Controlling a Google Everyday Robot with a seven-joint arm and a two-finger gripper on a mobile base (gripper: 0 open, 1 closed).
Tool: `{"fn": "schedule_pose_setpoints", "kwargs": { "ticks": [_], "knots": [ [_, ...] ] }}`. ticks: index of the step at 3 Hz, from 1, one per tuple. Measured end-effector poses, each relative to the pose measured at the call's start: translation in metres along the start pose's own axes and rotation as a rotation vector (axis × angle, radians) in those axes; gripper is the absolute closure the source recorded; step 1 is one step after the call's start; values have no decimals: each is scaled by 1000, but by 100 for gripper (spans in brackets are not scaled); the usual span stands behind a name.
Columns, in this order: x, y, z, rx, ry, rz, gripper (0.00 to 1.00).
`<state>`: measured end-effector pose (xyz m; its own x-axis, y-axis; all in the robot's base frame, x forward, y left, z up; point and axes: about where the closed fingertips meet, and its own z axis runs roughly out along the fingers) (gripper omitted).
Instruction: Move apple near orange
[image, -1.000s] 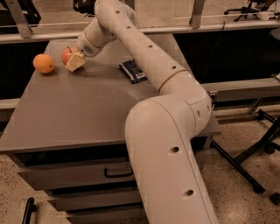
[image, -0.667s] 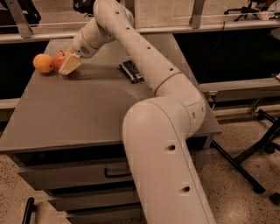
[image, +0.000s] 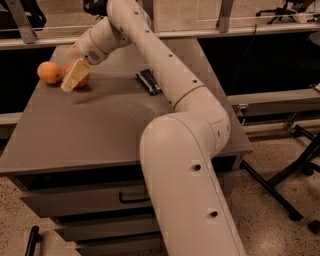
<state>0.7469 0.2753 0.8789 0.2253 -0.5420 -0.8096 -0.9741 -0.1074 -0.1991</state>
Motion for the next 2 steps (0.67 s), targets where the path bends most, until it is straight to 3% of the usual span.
{"fn": "schedule_pose_setpoints", "kwargs": {
  "ticks": [1,2],
  "knots": [
    [-4,-2,-10,24,9,-21,0],
    [-2,-9,-31,90,67,-40,0]
  ]
}}
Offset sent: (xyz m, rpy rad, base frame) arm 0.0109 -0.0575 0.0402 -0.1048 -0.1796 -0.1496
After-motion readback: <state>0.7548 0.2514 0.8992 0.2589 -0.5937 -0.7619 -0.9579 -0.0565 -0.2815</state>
